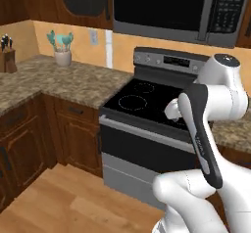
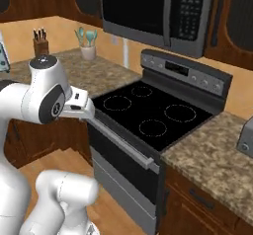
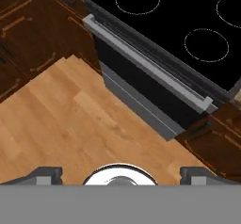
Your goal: Navigate to the stand mixer.
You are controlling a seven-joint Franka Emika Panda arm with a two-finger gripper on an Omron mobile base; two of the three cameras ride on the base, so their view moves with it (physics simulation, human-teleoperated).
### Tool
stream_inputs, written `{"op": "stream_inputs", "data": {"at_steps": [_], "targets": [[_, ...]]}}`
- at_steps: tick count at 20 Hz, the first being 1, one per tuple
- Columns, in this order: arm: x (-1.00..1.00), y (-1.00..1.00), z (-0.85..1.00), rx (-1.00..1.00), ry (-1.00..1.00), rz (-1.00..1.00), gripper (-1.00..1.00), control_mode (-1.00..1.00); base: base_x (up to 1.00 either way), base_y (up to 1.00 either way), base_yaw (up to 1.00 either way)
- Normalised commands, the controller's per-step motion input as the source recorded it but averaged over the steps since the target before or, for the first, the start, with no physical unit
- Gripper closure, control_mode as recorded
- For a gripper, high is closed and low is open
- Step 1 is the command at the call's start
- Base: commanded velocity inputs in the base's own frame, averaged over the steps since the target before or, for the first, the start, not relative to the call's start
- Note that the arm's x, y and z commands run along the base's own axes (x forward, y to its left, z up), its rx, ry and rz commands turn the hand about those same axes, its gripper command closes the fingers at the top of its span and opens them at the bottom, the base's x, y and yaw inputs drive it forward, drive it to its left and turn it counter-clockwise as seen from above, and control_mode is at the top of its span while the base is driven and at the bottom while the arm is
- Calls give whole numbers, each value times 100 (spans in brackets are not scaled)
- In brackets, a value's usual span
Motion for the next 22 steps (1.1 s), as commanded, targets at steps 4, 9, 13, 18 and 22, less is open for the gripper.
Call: {"op": "stream_inputs", "data": {"at_steps": [4, 9, 13, 18, 22], "targets": [[0, 0, 0, 0, 0, 0, -100, 100, 0, 4, 92], [0, 0, 0, 0, 0, 0, -100, 100, 3, 0, 84], [0, 0, 0, 0, 0, 0, -100, 100, 14, 0, 72], [0, 0, 0, 0, 0, 0, -100, 100, 15, 0, 72], [0, 0, 0, 0, 0, 0, -100, 100, 14, 0, 74]]}}
